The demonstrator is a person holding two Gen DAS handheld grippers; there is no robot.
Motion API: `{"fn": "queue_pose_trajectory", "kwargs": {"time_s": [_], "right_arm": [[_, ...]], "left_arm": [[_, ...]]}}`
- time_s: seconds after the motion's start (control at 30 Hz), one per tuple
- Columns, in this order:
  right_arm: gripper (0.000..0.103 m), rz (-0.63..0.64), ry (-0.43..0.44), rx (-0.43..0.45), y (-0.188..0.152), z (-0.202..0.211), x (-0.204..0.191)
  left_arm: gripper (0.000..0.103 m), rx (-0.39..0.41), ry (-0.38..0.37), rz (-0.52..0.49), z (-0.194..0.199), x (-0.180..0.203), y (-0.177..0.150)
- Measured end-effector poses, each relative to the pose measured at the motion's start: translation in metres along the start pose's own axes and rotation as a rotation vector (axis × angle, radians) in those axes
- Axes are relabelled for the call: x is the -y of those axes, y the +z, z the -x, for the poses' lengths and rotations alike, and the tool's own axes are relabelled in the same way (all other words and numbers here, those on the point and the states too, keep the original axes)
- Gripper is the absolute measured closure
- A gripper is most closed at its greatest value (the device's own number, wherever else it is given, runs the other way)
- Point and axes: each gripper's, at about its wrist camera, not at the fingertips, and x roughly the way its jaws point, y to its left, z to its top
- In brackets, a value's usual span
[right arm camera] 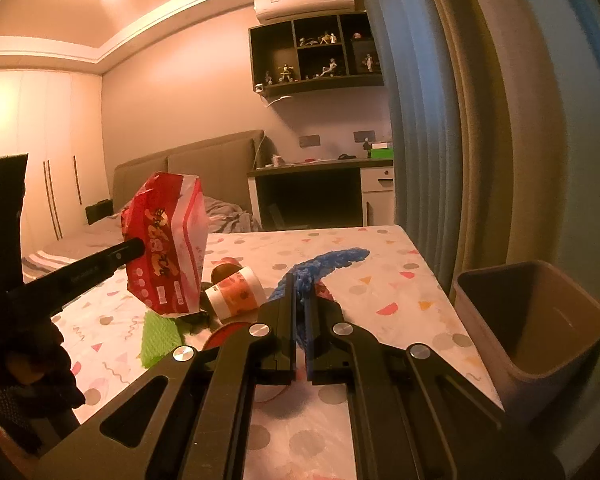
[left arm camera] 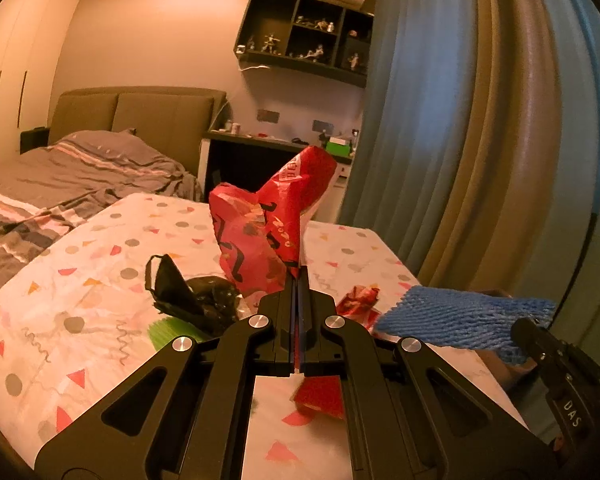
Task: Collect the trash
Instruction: 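Lift the held net and red wrapper and carry both toward the brown bin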
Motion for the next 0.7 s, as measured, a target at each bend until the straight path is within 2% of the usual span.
{"fn": "queue_pose_trajectory", "kwargs": {"time_s": [0.43,0.7], "right_arm": [[0.099,-0.032,-0.046,0.022,-0.001,0.021,0.017],[0.099,-0.057,-0.095,0.04,0.0,0.035,0.036]], "left_arm": [[0.103,0.0,-0.069,-0.064,0.001,0.039,-0.005],[0.103,-0.006,-0.135,-0.121,-0.005,0.08,-0.01]]}}
